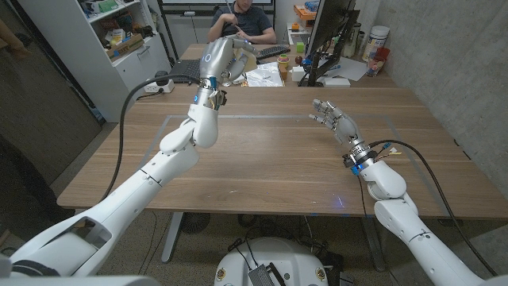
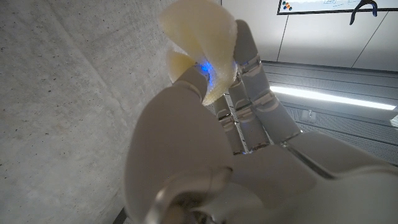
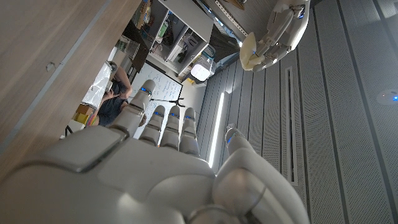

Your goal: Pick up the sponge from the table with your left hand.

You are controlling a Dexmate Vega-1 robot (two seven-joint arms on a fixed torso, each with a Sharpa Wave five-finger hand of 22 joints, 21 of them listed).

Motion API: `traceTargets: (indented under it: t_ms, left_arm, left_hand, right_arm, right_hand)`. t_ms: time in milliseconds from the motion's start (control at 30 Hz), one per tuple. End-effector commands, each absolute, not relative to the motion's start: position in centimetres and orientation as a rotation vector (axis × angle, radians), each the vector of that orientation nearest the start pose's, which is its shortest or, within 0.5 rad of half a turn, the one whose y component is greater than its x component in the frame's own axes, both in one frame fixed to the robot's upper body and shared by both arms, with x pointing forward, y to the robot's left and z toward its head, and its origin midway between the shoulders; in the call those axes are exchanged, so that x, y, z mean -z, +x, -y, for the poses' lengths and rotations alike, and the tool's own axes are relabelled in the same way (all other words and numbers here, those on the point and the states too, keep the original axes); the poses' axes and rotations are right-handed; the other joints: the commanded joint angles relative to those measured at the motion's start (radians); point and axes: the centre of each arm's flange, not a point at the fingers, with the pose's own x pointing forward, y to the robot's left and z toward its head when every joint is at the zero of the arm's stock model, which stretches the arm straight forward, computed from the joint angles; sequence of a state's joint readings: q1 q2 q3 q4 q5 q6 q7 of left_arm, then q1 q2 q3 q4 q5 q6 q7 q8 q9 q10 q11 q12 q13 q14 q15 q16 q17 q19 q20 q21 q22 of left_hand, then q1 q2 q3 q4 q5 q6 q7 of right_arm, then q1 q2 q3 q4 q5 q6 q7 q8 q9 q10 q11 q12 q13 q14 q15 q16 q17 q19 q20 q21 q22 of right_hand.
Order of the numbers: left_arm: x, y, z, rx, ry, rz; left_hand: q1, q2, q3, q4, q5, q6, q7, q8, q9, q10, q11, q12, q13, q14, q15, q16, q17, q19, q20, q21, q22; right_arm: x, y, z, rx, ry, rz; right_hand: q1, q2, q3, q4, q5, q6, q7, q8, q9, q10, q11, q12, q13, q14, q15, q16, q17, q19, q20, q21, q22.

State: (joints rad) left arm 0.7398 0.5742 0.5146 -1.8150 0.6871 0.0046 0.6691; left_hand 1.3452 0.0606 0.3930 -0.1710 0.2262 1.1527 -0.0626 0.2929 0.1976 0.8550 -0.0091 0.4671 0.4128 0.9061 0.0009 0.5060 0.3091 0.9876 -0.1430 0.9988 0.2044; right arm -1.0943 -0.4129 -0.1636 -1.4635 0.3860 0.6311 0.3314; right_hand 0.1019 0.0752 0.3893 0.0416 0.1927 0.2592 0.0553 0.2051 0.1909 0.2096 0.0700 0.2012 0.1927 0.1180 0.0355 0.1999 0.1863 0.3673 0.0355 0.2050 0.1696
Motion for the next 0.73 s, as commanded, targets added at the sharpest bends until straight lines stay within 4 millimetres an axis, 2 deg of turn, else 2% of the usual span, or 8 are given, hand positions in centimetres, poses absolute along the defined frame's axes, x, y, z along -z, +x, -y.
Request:
traceTargets:
  t_ms: [33,733]
  left_arm:
    - [-13.0,50.3,-16.9,-0.488,0.934,1.414]
    - [-11.8,49.9,-17.0,-0.472,0.909,1.445]
  left_hand:
    - [-0.002,0.000,0.008,0.001,0.008,0.023,0.013,-0.004,0.003,0.168,-0.157,0.000,0.007,0.378,-0.235,-0.001,0.007,-0.002,-0.056,0.009,0.001]
    - [-0.004,-0.003,0.011,0.001,0.013,0.029,0.015,-0.011,0.004,0.171,-0.156,-0.006,0.016,0.389,-0.235,-0.001,0.015,-0.004,-0.056,0.025,-0.005]
  right_arm:
    - [5.4,55.6,25.9,-0.425,-0.181,0.930]
    - [6.6,54.9,25.1,-0.424,-0.172,0.912]
  right_hand:
    - [-0.009,0.001,-0.005,0.001,0.007,0.010,-0.001,0.002,0.003,0.008,-0.001,0.002,0.005,0.008,-0.003,-0.003,0.000,0.007,0.001,-0.004,0.004]
    - [-0.010,0.002,-0.004,0.001,0.007,0.016,-0.002,0.003,0.004,0.009,-0.001,0.002,0.005,0.009,-0.001,-0.004,0.000,0.009,0.000,-0.005,0.004]
